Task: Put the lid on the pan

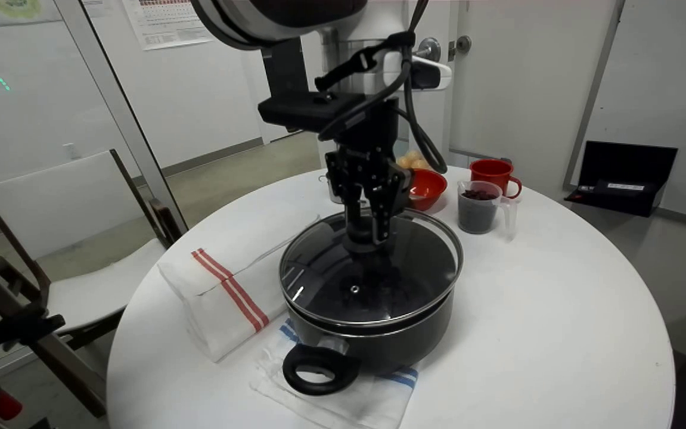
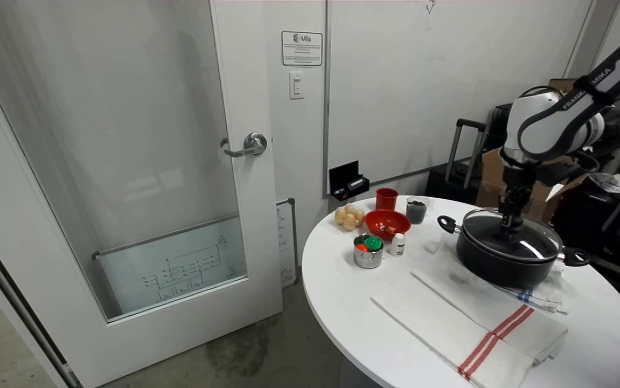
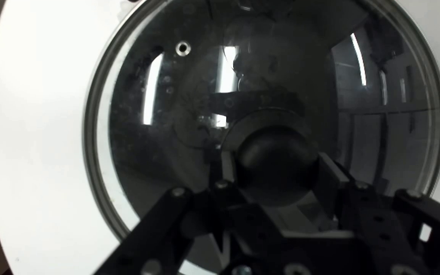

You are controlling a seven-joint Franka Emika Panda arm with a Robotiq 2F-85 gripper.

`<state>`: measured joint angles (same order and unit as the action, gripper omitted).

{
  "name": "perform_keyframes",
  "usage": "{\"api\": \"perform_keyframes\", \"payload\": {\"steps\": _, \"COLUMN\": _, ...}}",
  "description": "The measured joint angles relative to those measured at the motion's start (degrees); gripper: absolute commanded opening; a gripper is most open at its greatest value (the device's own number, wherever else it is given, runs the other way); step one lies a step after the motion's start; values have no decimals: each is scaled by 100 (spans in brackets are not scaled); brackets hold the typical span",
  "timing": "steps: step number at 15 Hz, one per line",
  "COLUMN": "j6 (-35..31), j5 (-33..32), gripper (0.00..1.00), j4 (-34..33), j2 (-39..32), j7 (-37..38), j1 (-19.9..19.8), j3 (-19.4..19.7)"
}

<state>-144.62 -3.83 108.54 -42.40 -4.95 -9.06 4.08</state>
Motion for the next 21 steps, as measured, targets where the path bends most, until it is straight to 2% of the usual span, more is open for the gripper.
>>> {"api": "perform_keyframes", "payload": {"steps": 21, "j6": 0, "j5": 53, "gripper": 26, "j4": -74, "j2": -140, "j7": -8, "j1": -17, "j3": -57}}
